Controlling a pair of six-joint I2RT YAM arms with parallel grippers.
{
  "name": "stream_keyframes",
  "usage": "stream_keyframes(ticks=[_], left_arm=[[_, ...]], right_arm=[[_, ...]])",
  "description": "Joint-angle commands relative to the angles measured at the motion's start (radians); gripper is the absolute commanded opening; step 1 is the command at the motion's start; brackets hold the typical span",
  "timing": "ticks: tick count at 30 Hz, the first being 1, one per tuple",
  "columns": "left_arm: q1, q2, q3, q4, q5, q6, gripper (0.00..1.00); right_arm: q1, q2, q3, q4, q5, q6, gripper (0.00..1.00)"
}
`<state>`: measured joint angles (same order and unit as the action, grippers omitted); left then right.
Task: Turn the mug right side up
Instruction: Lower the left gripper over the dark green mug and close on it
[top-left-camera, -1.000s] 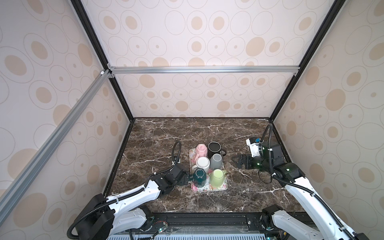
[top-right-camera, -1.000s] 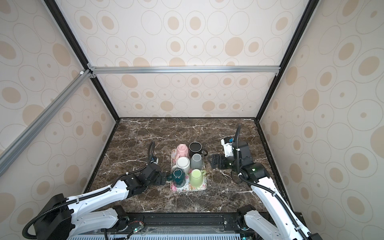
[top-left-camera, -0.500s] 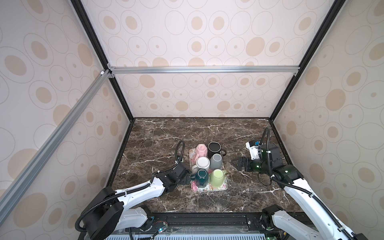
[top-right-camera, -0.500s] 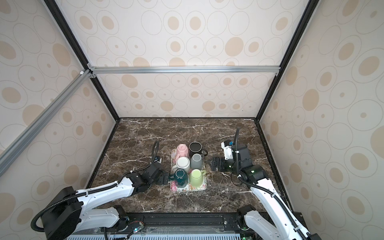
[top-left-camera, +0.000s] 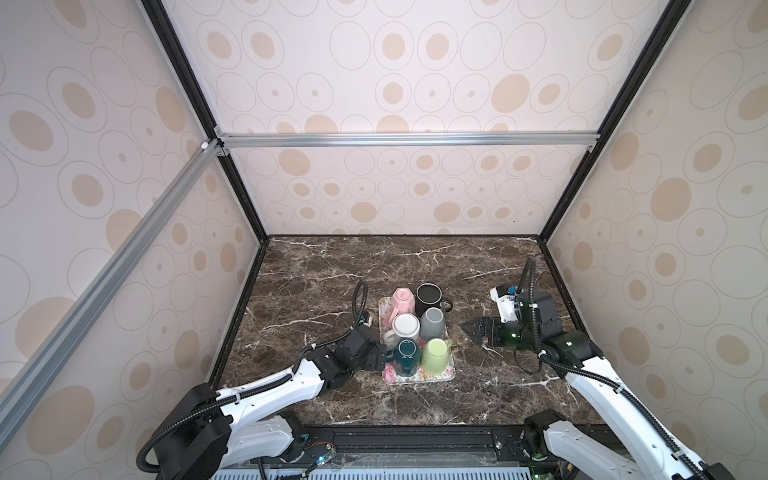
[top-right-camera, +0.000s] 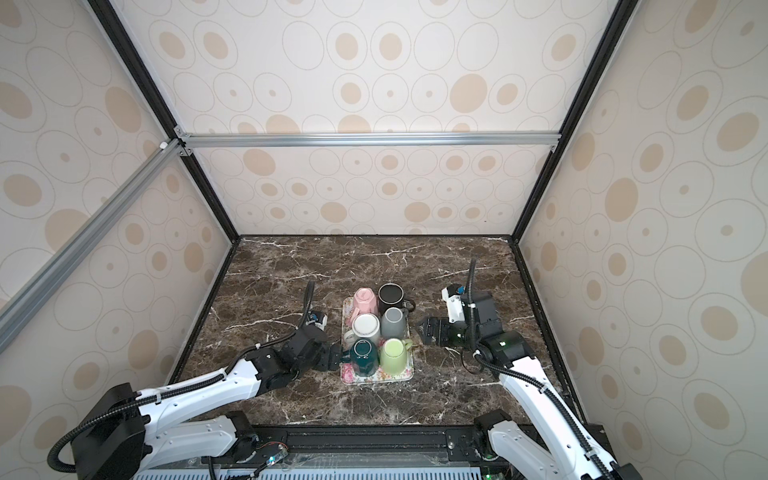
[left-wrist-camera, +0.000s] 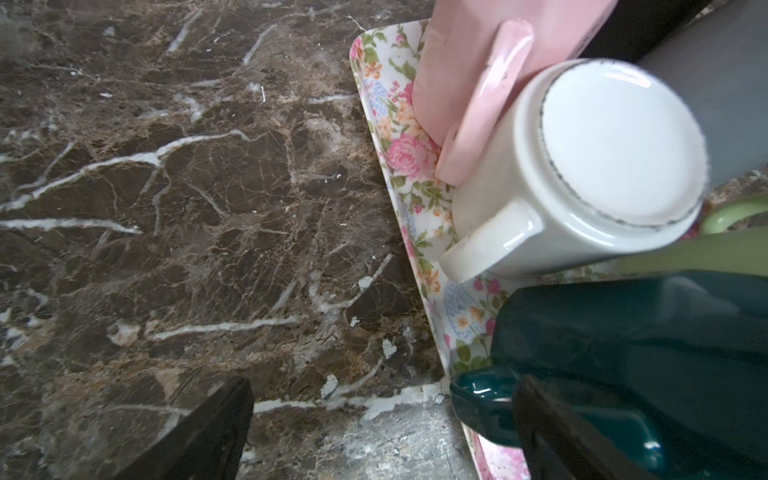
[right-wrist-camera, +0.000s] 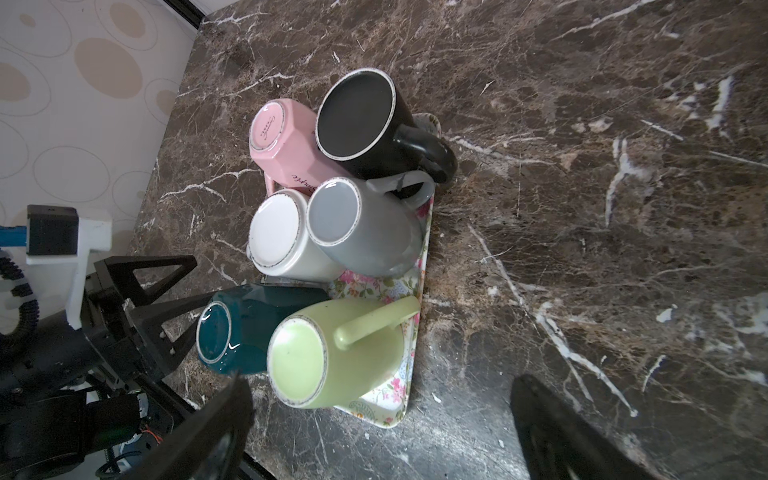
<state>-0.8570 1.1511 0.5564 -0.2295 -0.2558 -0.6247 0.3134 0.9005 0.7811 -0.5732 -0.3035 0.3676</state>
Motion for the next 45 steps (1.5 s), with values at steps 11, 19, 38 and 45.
stream_keyframes(ticks=[11,19,38,45], left_arm=[[-0.059,0.039,0.062,-0.062,-0.033,0.004,0.98],[-0.156,0.048,0.112,-0.138,-0.001,-0.018,0.98],[-0.164,-0.175,0.025,0.017,0.249,0.103,0.83],[-0.166,-0.132,0.021,0.022,0.232,0.134,0.77]], right_arm=[[0.004,-0.01,-0.007,-0.007,0.003,0.004,0.99],[0.004,-0.008,0.011,-0.034,0.019,0.001,0.99],[0.004,-0.038,-0.003,-0.059,0.036,-0.012,0.99],[0.004,-0.056,-0.016,-0.061,0.04,-0.013,0.99]])
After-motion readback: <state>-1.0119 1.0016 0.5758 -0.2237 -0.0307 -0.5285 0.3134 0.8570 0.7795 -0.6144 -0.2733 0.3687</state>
